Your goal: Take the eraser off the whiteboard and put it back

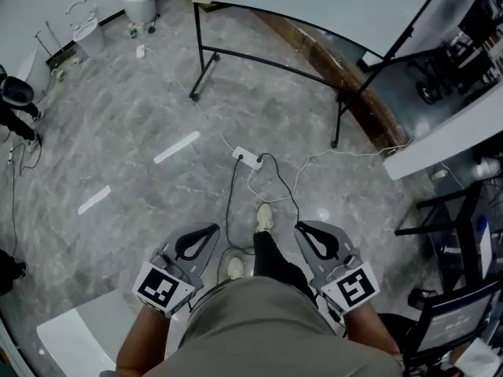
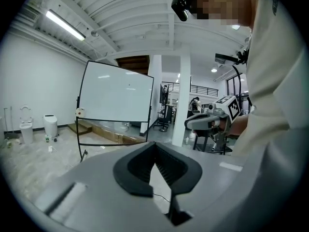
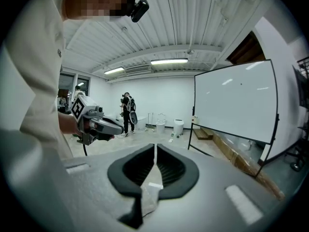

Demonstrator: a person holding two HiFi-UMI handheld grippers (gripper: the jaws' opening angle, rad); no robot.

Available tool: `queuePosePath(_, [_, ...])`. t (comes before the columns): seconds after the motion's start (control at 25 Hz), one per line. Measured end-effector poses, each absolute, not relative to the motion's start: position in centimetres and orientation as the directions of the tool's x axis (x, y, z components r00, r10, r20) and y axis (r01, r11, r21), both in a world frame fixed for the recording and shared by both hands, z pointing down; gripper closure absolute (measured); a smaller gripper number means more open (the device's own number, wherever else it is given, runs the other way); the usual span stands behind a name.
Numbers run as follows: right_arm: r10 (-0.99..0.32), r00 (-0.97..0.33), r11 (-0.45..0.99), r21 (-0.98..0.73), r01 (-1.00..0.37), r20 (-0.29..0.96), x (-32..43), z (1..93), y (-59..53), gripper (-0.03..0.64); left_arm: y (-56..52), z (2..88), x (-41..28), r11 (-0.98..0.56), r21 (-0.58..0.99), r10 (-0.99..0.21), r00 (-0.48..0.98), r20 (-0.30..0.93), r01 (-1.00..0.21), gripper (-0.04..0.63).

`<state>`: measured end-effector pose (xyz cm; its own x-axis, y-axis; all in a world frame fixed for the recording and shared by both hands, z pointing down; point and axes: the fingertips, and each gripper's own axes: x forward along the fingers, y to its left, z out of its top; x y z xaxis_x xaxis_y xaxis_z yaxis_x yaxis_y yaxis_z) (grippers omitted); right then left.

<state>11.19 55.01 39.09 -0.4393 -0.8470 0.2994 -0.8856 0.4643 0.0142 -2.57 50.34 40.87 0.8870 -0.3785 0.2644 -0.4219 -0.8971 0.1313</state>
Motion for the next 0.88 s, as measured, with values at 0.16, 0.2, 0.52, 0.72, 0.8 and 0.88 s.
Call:
queuePosePath(0.16, [-0.823, -0.487, 0.514, 0.017, -0.858, 0.293, 13.6, 40.3, 49.6, 0.607, 45.4, 40.8, -0.6, -0.874, 0.127, -0.429, 0.867, 0.254, -0.469, 0.592])
queuePosePath(0.2, [-0.816, -0.500, 0.523, 0.004, -0.852, 0.291, 14.3, 40.5, 48.1, 0.607, 44.0, 40.7, 0.1, -0.867, 0.121, -0.443, 0.859, 0.256, -0.483, 0.592])
queuePosePath(0.52, [-0.762, -0.593, 0.609, -0.021, -0.793, 0.261, 20.6, 40.0, 36.1, 0.607, 33.1, 38.2, 5.1, -0.785, 0.074, -0.578, 0.769, 0.272, -0.616, 0.592])
queuePosePath(0.72, [-0.743, -0.622, 0.645, 0.012, -0.764, 0.248, 23.1, 40.4, 30.8, 0.607, 28.8, 36.8, 6.5, -0.745, 0.046, -0.636, 0.730, 0.251, -0.665, 0.592])
queuePosePath(0.8, [-0.739, -0.634, 0.652, 0.003, -0.758, 0.230, 23.1, 40.1, 29.6, 0.607, 28.1, 36.3, 6.8, -0.740, 0.044, -0.639, 0.723, 0.264, -0.671, 0.592])
queuePosePath(0.88, [-0.732, -0.644, 0.659, -0.008, -0.752, 0.223, 22.8, 39.9, 28.6, 0.607, 27.4, 36.1, 6.9, -0.742, 0.044, -0.637, 0.724, 0.266, -0.669, 0.592])
